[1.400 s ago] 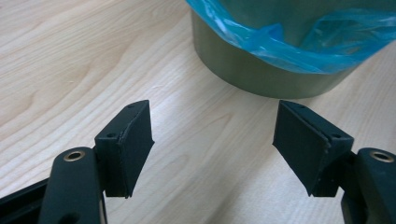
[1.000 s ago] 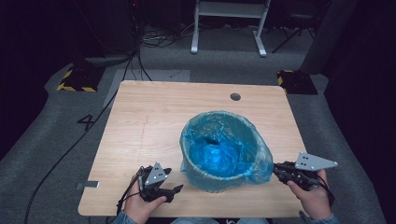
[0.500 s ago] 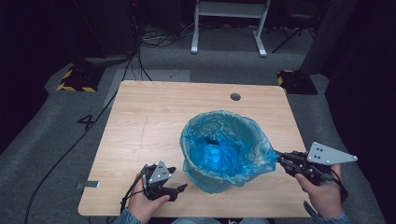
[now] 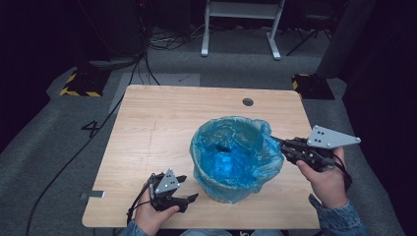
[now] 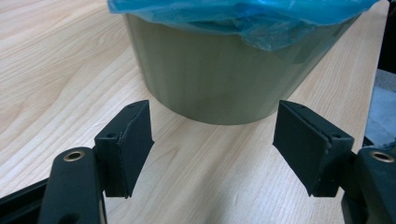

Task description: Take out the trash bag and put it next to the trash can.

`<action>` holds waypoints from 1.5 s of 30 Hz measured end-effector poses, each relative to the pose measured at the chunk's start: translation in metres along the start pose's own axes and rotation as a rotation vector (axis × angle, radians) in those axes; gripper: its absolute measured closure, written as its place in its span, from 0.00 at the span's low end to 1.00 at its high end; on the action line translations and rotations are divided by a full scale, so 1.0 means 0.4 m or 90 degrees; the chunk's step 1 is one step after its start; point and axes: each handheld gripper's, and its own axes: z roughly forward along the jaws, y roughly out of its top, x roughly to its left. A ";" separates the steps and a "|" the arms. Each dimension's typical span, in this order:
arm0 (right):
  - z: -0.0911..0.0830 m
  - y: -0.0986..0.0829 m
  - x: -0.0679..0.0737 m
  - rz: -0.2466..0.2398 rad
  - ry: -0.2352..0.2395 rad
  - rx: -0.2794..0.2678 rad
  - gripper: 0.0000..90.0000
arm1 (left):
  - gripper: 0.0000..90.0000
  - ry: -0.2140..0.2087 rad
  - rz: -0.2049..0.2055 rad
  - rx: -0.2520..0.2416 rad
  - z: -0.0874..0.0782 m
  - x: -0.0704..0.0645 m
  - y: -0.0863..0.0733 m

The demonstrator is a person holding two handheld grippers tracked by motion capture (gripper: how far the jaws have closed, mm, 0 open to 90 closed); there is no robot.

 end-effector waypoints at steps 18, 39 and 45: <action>0.146 0.092 0.033 -0.047 0.025 0.080 0.98 | 0.28 -0.003 0.057 -0.010 0.053 -0.015 0.046; 0.178 0.183 0.152 -0.116 0.106 0.040 0.97 | 0.37 -0.020 0.051 -0.064 0.042 -0.020 0.070; 0.073 0.227 0.161 -0.141 0.075 -0.034 0.96 | 0.47 -0.015 0.041 -0.082 0.019 -0.010 0.077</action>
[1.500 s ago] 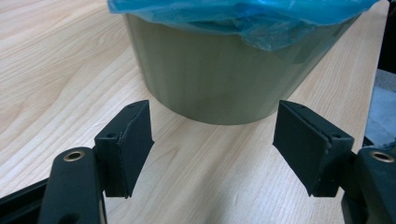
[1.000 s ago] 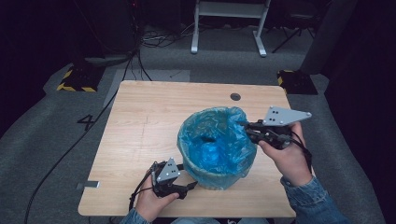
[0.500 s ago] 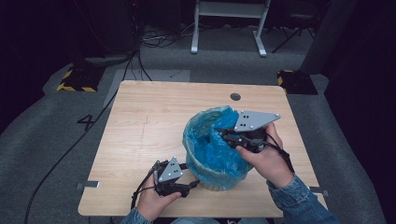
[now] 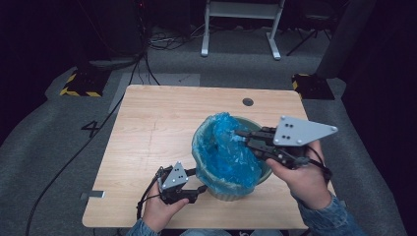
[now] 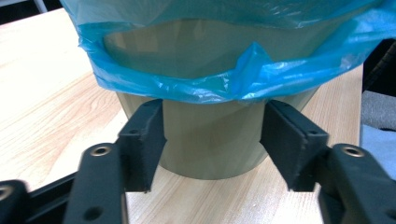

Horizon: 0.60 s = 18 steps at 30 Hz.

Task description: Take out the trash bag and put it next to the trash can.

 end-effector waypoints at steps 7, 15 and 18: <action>-0.075 -0.066 -0.043 0.057 -0.079 0.018 0.65 | 0.71 -0.005 -0.019 -0.004 -0.017 0.006 0.011; -0.115 -0.160 -0.070 0.099 -0.130 0.061 0.47 | 0.92 0.004 -0.022 -0.007 -0.035 0.009 0.027; -0.138 -0.198 -0.087 0.122 -0.147 0.079 0.46 | 1.00 0.018 -0.020 -0.010 -0.054 0.011 0.031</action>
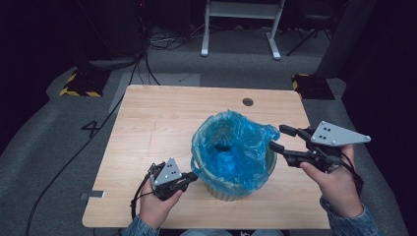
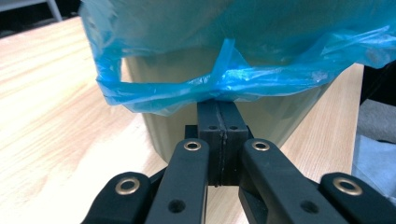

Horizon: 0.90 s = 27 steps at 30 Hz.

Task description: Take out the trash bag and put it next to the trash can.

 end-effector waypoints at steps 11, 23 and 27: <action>0.003 -0.095 -0.024 0.048 0.010 0.040 0.47 | 0.40 0.011 -0.008 -0.012 -0.032 0.007 -0.007; -0.003 -0.096 -0.005 0.037 0.030 0.019 0.48 | 0.24 -0.032 0.016 0.036 0.043 -0.006 0.011; -0.006 -0.095 -0.002 0.034 0.033 0.018 0.49 | 0.61 -0.059 0.002 0.040 0.040 -0.003 0.013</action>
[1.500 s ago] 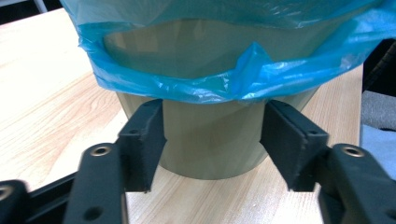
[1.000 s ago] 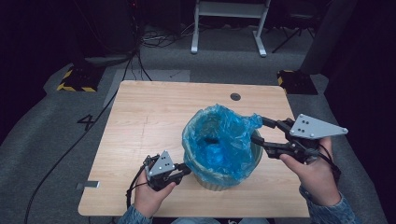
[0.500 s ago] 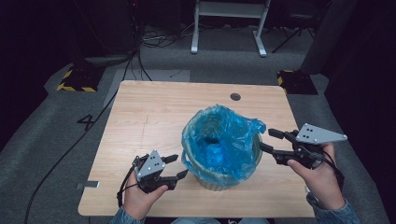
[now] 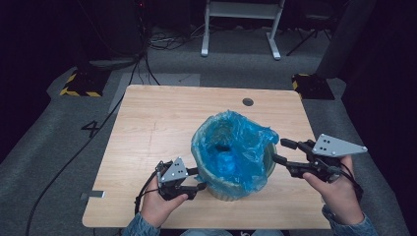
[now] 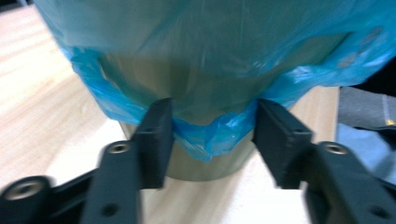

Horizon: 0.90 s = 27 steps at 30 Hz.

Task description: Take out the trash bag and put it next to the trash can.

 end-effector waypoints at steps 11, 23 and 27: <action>0.017 -0.004 0.007 -0.004 0.014 0.018 0.50 | 0.97 0.007 0.032 -0.027 -0.103 -0.016 0.045; 0.048 -0.014 0.025 -0.026 0.052 0.065 0.41 | 0.97 0.053 0.041 -0.079 -0.250 -0.004 0.133; 0.058 -0.009 0.031 -0.030 0.063 0.067 0.39 | 0.97 0.072 0.043 -0.096 -0.281 0.012 0.159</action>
